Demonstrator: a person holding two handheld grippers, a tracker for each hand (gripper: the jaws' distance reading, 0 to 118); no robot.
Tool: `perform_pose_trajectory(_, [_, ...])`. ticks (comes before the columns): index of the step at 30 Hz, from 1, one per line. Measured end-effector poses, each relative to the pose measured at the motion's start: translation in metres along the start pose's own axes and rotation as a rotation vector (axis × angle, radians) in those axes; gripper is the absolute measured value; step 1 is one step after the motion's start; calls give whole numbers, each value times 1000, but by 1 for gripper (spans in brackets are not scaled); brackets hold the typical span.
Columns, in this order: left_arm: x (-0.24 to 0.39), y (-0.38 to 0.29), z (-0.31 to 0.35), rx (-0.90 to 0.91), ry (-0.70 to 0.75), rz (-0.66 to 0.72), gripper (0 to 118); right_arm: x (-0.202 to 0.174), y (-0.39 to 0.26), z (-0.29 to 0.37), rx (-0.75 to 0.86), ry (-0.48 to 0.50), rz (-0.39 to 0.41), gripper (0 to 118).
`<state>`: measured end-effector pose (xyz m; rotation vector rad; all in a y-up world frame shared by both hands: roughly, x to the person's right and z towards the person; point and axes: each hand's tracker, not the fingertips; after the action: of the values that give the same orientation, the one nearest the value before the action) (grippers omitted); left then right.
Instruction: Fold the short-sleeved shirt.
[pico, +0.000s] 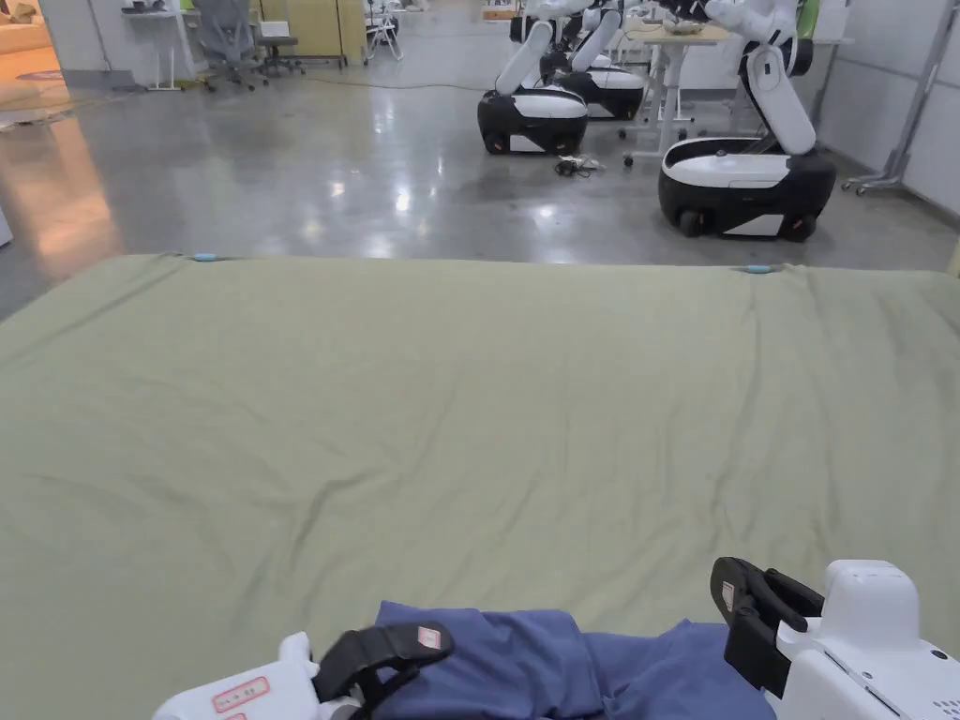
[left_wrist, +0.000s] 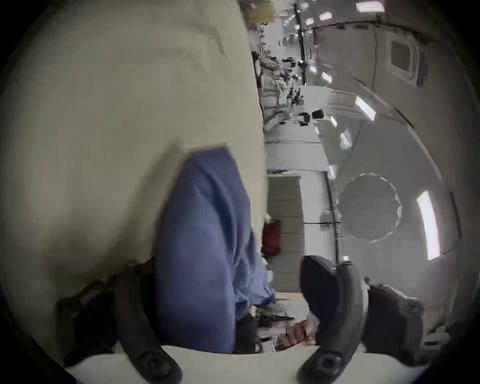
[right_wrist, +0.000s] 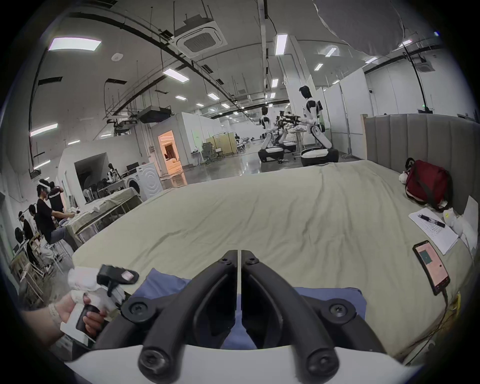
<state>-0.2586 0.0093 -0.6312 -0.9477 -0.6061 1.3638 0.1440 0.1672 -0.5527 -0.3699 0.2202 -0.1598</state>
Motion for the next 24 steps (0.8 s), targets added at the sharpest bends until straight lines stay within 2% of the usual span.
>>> perform_pose_trajectory(1, [0,-3,-7,12,44,-16,58,1,1,1,0,-5,3,7])
perform_pose_trajectory(2, [-1,-4,-14,16,127,-38,31,1,2,1,0,-14,11,7])
perform_pose_trajectory(3, [2,-8,-19,39,217,-73,15,2,3,2,-3,-22,19,7])
perform_pose_trajectory(4, [3,-9,-18,75,250,-94,13,2,3,3,-4,-27,23,7])
perform_pose_trajectory(5, [9,-12,-13,91,187,-87,13,4,4,4,-4,-32,27,7])
perform_pose_trajectory(6, [18,-13,-10,117,239,-130,13,6,5,6,-4,-39,31,7])
perform_pose_trajectory(8, [38,-13,1,186,346,-295,12,9,6,9,-3,-47,34,7])
perform_pose_trajectory(10, [53,-8,18,256,378,-354,12,12,7,12,-3,-55,31,7])
perform_pose_trajectory(14, [96,-1,49,315,557,-599,12,16,6,15,-3,-59,24,7])
perform_pose_trajectory(16, [115,-6,51,330,580,-684,12,17,5,15,-4,-57,22,7])
perform_pose_trajectory(19, [147,-39,19,283,594,-865,12,20,2,17,-12,-55,16,7])
perform_pose_trajectory(24, [168,-120,-98,103,692,-1206,11,33,-7,29,-17,-68,-8,7])
